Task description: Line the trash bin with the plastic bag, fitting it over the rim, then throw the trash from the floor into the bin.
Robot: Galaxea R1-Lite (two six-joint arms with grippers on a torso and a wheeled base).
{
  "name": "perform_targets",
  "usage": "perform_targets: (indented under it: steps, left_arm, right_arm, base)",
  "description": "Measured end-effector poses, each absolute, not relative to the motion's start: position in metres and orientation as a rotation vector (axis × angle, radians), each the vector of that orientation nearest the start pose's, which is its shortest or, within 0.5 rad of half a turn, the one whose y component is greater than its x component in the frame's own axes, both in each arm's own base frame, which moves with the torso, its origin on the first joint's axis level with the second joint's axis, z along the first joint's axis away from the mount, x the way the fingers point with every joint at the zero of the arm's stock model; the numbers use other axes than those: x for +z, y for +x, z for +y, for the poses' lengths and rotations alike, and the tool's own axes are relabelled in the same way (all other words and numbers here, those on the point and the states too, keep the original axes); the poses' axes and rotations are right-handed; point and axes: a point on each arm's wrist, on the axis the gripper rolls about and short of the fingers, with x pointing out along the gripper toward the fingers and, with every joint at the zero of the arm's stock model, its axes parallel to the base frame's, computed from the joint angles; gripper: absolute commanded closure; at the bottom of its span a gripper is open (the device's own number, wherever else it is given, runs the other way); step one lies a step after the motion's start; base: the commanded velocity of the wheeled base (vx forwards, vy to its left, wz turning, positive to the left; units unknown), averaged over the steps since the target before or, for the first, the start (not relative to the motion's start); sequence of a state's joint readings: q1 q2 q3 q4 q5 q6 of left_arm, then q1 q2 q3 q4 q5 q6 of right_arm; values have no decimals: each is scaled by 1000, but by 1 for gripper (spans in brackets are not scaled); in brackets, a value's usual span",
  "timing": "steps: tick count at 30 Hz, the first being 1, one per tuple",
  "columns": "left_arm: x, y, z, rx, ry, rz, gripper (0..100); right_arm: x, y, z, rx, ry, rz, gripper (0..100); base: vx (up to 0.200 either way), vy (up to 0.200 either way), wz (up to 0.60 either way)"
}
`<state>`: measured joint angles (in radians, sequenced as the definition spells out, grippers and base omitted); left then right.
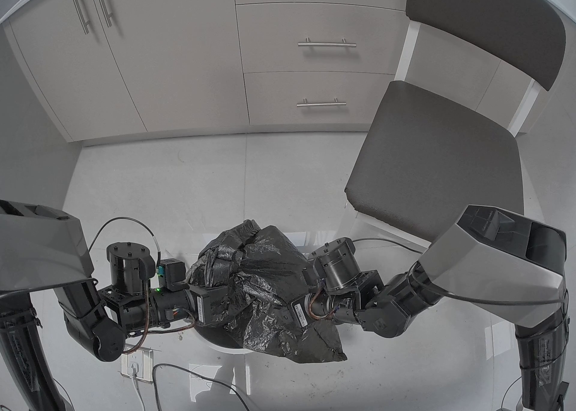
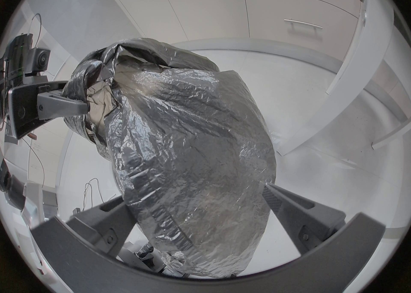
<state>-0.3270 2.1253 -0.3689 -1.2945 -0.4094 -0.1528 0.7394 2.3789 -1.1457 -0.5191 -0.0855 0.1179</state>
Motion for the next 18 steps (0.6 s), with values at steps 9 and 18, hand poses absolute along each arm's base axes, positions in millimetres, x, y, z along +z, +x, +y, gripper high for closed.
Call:
perform_targets:
  steps: [9,18]
  left_arm:
    - [23,272,-102,-687,-163,530,100]
    - [24,272,-101,-684,-169,524,100]
  right_arm:
    - [1,320,290,581,-175,679,100]
    - [10,329,301,593,-154,625,100]
  base:
    - [0,0,0]
    - [0,0,0]
